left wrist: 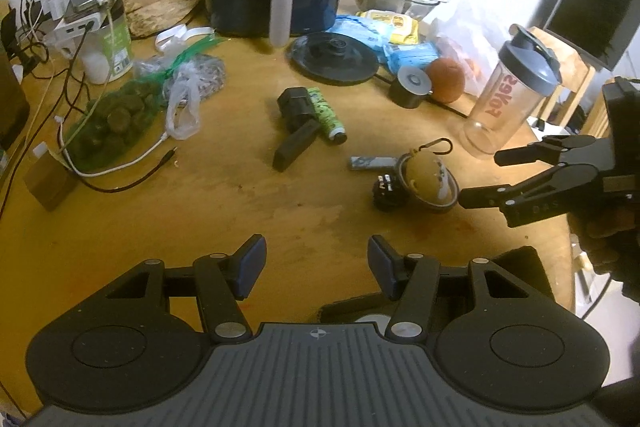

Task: Organize objects
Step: 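Move the right gripper to the tan dog-face case and grasp its rim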

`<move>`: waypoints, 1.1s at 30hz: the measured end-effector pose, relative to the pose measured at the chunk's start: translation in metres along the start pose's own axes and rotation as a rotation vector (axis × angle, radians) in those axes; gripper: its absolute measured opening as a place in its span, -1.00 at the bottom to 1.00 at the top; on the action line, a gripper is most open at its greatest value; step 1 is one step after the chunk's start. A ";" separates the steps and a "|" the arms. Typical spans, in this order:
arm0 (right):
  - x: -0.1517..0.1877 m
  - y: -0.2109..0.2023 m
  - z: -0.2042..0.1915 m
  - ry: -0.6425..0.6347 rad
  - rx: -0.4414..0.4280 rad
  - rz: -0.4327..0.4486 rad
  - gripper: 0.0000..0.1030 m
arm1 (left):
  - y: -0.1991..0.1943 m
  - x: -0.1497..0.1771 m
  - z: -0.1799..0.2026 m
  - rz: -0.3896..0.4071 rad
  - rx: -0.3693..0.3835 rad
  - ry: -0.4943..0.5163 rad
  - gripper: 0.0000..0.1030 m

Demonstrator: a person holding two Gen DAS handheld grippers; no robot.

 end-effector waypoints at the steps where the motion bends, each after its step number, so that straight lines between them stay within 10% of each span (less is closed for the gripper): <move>1: 0.000 0.003 0.001 -0.002 0.004 -0.006 0.85 | 0.001 0.000 -0.002 -0.002 -0.003 -0.004 0.08; 33: -0.008 0.068 0.013 0.056 -0.030 -0.068 0.73 | -0.001 0.010 -0.030 -0.029 -0.059 -0.081 0.08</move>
Point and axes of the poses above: each gripper's, at about its wrist camera, not at the fingertips, and y roughly the way its jaws point, z to its right, x to its underside, the point moved 8 cm from there along y, roughly the way its jaws point, and after that the axes turned 9 degrees about -x, right-handed, at the moved point
